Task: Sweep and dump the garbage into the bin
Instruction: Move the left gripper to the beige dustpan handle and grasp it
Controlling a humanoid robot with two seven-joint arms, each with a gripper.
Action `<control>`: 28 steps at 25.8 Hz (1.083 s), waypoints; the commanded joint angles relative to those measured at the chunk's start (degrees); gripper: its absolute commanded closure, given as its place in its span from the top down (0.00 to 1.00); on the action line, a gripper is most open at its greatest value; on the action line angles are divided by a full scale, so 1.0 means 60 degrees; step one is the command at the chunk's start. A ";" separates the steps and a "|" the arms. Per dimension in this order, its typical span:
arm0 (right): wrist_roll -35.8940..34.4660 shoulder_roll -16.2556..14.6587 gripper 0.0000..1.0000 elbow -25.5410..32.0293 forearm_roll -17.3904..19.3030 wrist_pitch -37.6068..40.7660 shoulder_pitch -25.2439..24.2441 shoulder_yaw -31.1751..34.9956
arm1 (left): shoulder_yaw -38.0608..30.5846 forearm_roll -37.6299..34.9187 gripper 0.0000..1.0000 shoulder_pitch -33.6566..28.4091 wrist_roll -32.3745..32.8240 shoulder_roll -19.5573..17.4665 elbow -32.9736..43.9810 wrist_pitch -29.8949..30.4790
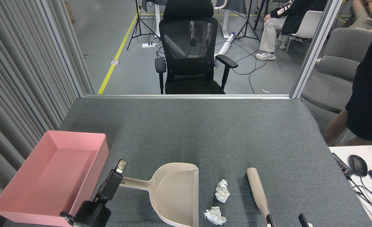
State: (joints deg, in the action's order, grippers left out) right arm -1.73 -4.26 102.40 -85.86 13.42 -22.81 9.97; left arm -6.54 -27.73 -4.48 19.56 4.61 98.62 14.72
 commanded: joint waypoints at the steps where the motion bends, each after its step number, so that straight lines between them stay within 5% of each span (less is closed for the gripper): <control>1: -0.0093 -0.0096 0.98 -0.0016 -0.0001 -0.0010 -0.0211 -0.0197 | -0.0008 0.0036 0.99 -0.0044 -0.0008 -0.0006 0.0014 0.0007; 28: -0.0195 -0.0140 0.98 -0.0749 -0.0016 -0.0318 -0.0343 -0.0812 | -0.0008 0.0036 0.99 -0.0469 0.0021 -0.0109 0.0000 0.0505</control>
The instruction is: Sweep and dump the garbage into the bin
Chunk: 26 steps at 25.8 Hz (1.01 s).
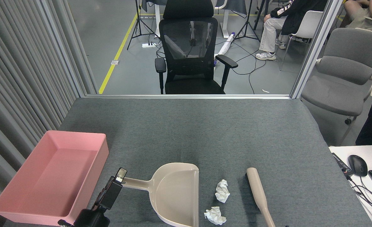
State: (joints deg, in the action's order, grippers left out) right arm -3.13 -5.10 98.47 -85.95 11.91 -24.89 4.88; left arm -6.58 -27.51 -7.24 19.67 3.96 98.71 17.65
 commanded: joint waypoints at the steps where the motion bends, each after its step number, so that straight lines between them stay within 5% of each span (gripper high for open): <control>1: 0.0039 0.0001 0.98 -0.0137 -0.0002 -0.0110 0.0003 0.0036 | -0.0001 0.0000 0.99 -0.0009 0.0003 -0.0001 -0.0016 0.0018; 15: 0.0039 -0.0014 0.92 -0.0255 -0.0046 -0.0330 0.0120 -0.0008 | 0.0014 0.0000 0.99 -0.0009 -0.0056 -0.0001 -0.0148 0.0018; 26: 0.0053 0.0001 0.90 -0.0386 -0.0221 -0.0330 0.0164 -0.0008 | 0.0175 0.0762 0.99 0.0005 -0.0276 0.0028 -0.1598 0.0677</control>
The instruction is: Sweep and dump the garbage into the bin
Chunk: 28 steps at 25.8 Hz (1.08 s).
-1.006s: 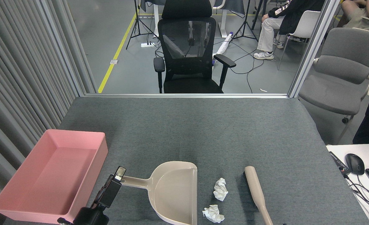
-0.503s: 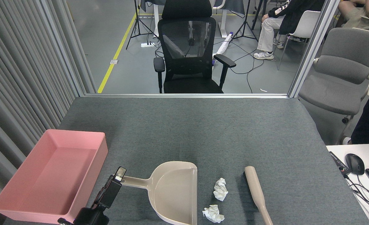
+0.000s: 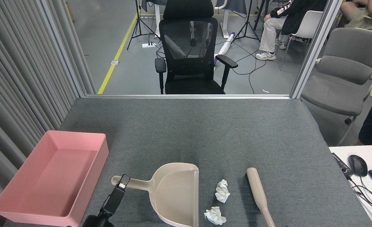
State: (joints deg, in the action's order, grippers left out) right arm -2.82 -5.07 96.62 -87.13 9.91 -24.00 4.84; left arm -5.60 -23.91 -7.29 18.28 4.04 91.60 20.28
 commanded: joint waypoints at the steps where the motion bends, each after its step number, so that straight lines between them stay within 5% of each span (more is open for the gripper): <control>1: 0.0002 -0.0005 0.89 -0.0092 -0.0024 0.0004 0.0015 -0.0001 | 0.0011 0.0162 0.99 0.0029 -0.0044 0.0015 -0.0545 0.0326; 15: -0.0013 -0.0005 0.75 -0.0136 -0.0010 0.0004 0.0235 -0.0001 | 0.0099 0.0162 0.99 0.0073 -0.0059 0.0029 -0.0706 0.0385; 17: -0.0027 -0.0005 0.57 -0.0136 -0.0010 0.0004 0.0235 -0.0001 | 0.0099 0.0162 0.99 0.0073 -0.0059 0.0029 -0.0706 0.0385; 28: 0.0002 -0.0020 0.58 -0.0224 -0.0010 0.0063 0.0279 -0.0001 | 0.0099 0.0147 0.99 0.0073 -0.0059 0.0029 -0.0662 0.0385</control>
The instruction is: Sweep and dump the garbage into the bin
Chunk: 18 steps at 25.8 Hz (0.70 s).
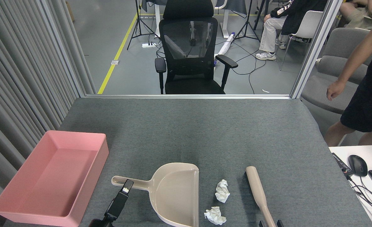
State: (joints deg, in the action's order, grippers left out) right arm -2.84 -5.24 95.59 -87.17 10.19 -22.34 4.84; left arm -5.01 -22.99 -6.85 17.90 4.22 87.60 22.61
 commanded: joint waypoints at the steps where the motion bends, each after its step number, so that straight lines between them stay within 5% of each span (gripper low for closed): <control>1: 0.0005 0.0009 0.58 -0.0067 0.0011 0.0015 0.0003 0.0000 | 0.0000 -0.0005 0.99 0.0000 0.0005 0.0000 0.0018 -0.0003; 14: 0.0020 0.0038 0.57 -0.0169 0.0011 0.0015 0.0003 0.0000 | 0.0000 -0.0005 0.99 0.0014 0.0005 0.0000 0.0018 -0.0003; 18: 0.0005 0.0024 0.37 -0.0184 0.0011 0.0015 0.0003 0.0000 | 0.0000 -0.0005 0.99 0.0014 0.0005 0.0000 0.0048 -0.0003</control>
State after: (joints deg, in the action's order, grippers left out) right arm -2.99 -5.06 94.52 -87.10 10.29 -22.33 4.83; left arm -5.01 -23.03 -6.78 17.95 4.22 87.77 22.61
